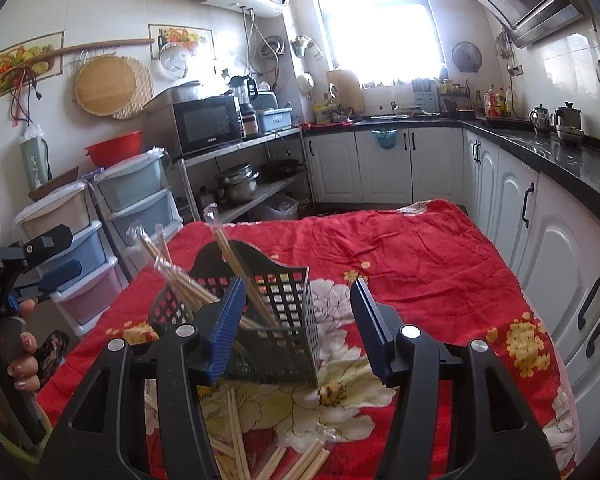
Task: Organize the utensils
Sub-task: 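Pull both open tools back from the basket toward the chopstick pile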
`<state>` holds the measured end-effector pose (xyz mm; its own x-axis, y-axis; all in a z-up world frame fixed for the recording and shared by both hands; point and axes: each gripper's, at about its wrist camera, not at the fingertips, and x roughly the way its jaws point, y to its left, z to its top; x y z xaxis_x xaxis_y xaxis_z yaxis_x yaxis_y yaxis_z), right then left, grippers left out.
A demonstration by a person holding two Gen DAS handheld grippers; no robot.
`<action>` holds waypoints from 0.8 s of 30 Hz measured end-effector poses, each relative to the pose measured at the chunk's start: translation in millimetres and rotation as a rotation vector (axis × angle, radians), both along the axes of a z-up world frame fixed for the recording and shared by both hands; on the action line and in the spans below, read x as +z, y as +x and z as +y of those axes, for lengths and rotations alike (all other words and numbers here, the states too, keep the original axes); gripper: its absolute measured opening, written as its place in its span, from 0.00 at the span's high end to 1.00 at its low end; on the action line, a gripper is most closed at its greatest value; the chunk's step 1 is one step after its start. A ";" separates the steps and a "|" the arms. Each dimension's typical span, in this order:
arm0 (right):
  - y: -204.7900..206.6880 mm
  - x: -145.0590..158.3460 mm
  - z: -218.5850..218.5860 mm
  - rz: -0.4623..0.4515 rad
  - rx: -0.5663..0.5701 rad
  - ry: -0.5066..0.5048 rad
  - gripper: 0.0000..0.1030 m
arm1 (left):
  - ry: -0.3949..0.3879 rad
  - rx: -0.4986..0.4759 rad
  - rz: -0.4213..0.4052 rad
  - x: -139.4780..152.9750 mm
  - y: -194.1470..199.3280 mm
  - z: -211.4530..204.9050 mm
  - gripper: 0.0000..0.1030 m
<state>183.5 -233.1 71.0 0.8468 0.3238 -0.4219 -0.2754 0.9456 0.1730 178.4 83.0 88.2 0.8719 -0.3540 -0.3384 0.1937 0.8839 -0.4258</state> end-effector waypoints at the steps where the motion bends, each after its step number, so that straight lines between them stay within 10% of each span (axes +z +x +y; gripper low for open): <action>1: -0.7 -1.5 -0.2 0.004 0.002 -0.002 0.49 | 0.004 0.001 0.003 -1.6 -1.2 0.1 0.11; 24: -5.9 -35.9 -1.6 0.140 0.079 -0.064 0.51 | 0.026 0.066 0.160 -51.1 -2.4 0.5 0.11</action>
<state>177.6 -234.7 35.1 0.7513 0.3552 -0.5563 -0.3263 0.9325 0.1548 175.9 83.5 37.0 0.8272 -0.2874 -0.4829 0.0668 0.9035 -0.4233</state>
